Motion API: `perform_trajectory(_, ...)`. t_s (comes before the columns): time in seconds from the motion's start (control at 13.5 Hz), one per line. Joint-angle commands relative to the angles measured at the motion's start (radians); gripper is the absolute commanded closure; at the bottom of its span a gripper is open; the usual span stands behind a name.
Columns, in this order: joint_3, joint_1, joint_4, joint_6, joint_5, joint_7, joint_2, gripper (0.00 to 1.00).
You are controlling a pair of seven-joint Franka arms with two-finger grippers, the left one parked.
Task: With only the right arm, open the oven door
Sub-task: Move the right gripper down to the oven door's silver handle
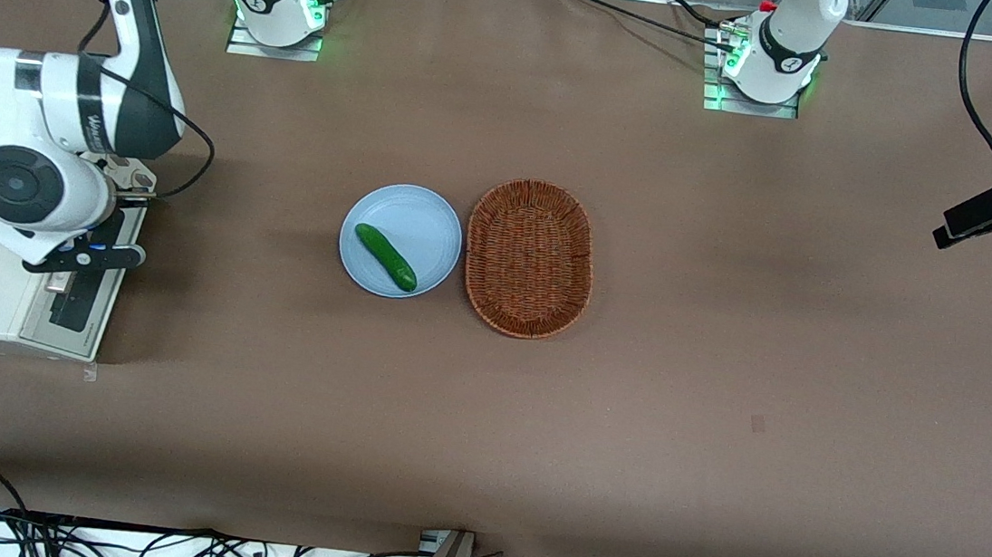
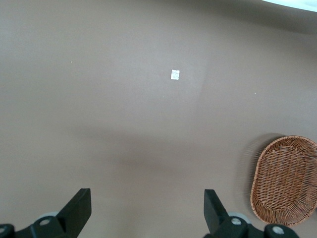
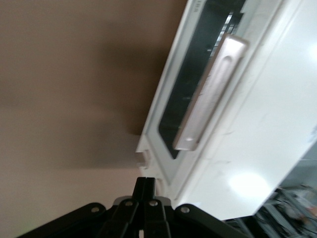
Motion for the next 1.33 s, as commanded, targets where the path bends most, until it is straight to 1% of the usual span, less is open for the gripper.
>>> perform_trajectory(0.0,0.000,0.018,0.011,0.003,-0.083,0.026,0.020,1.00)
perform_trajectory(0.3,-0.006,0.006,0.010,0.045,-0.137,0.016,0.048,1.00)
perform_trajectory(0.59,-0.010,-0.017,0.011,0.084,-0.147,0.011,0.083,1.00)
perform_trajectory(0.66,-0.012,-0.032,0.011,0.101,-0.167,0.009,0.092,1.00)
perform_trajectory(0.74,-0.010,-0.048,0.011,0.113,-0.174,0.006,0.100,1.00)
perform_trajectory(1.26,-0.010,-0.048,0.014,0.128,-0.174,0.000,0.108,1.00)
